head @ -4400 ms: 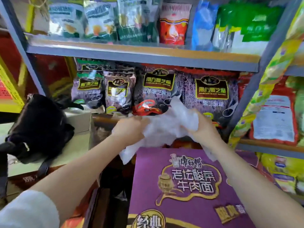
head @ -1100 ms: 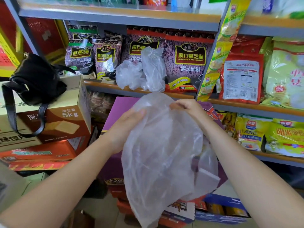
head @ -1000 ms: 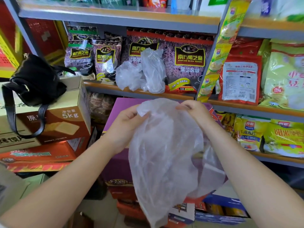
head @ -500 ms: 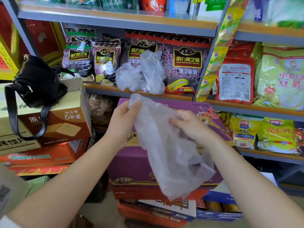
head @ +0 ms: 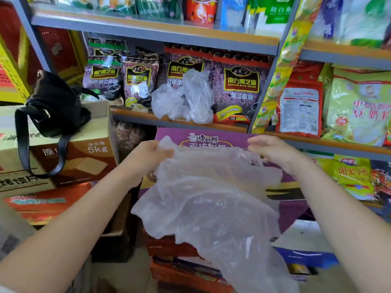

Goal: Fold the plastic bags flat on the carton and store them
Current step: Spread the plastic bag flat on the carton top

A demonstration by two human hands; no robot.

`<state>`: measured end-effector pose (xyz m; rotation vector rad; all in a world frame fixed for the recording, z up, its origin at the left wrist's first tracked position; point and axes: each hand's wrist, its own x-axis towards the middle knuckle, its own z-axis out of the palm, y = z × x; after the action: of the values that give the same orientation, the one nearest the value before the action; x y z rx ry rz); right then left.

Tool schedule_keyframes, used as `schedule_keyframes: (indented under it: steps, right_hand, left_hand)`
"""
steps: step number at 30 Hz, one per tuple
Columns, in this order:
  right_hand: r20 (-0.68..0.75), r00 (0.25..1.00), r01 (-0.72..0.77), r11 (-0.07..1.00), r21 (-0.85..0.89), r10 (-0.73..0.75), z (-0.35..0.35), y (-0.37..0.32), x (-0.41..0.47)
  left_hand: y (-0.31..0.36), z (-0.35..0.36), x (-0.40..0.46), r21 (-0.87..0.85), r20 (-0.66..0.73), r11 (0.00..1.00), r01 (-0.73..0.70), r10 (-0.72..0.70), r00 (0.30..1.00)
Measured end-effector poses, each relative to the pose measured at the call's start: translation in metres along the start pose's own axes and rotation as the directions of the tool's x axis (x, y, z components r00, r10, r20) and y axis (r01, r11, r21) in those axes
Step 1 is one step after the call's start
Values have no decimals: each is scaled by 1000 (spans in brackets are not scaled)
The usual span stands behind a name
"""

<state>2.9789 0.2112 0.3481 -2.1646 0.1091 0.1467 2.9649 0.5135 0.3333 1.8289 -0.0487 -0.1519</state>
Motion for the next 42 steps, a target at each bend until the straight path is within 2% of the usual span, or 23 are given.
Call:
schedule_keyframes:
  steps: [2, 4, 6, 8, 10, 14, 15, 17, 19, 21, 22, 23, 24, 25, 26, 27, 29, 31, 32, 34, 36, 39, 42]
  right_hand:
    - [-17, 997, 81, 996, 34, -81, 3, -21, -12]
    - [114, 971, 217, 976, -32, -212, 12, -40, -24]
    - [331, 922, 292, 923, -249, -202, 30, -49, -33]
    - [382, 909, 364, 764, -533, -167, 51, -43, -32]
    - [281, 939, 340, 653, -676, -198, 65, -25, -21]
    - [34, 969, 195, 675, -711, -245, 61, 21, -6]
    - [-45, 958, 162, 660, -734, -284, 54, 31, -4]
    - [-185, 941, 85, 727, -681, -284, 41, 46, -4]
    - [-223, 942, 60, 779, -625, -251, 33, 54, -2]
    - [-233, 938, 95, 840, -534, -255, 31, 59, 0]
    - [-224, 939, 147, 893, -424, -261, 31, 58, -1]
    - [-205, 940, 203, 930, -306, -272, 31, 55, -2]
    - [-182, 942, 243, 947, -211, -282, 30, 50, -3]
    - [-163, 943, 269, 952, -146, -291, 28, 46, -3]
    - [-148, 943, 284, 953, -106, -298, 26, 41, -3]
    - [-132, 941, 301, 950, -85, -310, 22, 37, -1]
    - [-101, 940, 326, 945, -25, -327, 13, 32, 2]
    - [-60, 941, 334, 942, -1, -334, -1, 35, 7]
    - [-29, 942, 334, 941, -47, -336, -10, 41, 11]
    - [37, 952, 302, 905, -300, -305, -28, 59, 20]
    - [30, 969, 218, 795, -567, -244, -46, 77, 29]
    - [-122, 963, 70, 659, -749, -241, -60, 90, 43]
    - [-258, 927, -78, 535, -841, -271, -52, 75, 59]
  left_hand:
    - [1, 4, 2, 40, -114, 998, -45, 50, 992]
    - [5, 8, 5, 48, -183, 996, -73, 80, 980]
    - [10, 11, 7, 99, -263, 987, -130, 152, 953]
    - [16, 15, 9, 185, -323, 963, -195, 247, 913]
    - [20, 15, 11, 251, -375, 934, -255, 337, 864]
    - [10, 7, 19, 188, -458, 934, -303, 356, 814]
    - [4, 3, 21, 187, -476, 938, -293, 347, 808]
    - [-7, -2, 23, 196, -493, 958, -211, 282, 823]
    - [-18, -4, 24, 210, -495, 972, -107, 200, 845]
    - [-27, -2, 27, 294, -473, 955, -51, 191, 860]
    - [-29, -2, 28, 443, -464, 896, -31, 259, 847]
    - [-30, 0, 31, 636, -421, 771, -39, 388, 820]
    - [-27, 5, 34, 785, -315, 612, -95, 526, 790]
    - [-22, 12, 39, 853, -162, 472, -222, 645, 746]
    - [-14, 22, 42, 851, 2, 367, -376, 714, 700]
    - [-8, 35, 46, 801, 146, 315, -509, 722, 676]
    - [2, 61, 51, 697, 340, 327, -638, 633, 695]
    - [5, 79, 55, 663, 388, 416, -623, 521, 760]
    - [2, 83, 58, 676, 381, 413, -611, 513, 769]
    - [-4, 83, 62, 720, 371, 358, -594, 525, 766]
    - [-7, 78, 68, 768, 349, 356, -533, 466, 813]
    - [-3, 81, 72, 862, 304, 284, -420, 373, 876]
    - [9, 94, 74, 879, 213, 302, -370, 445, 870]
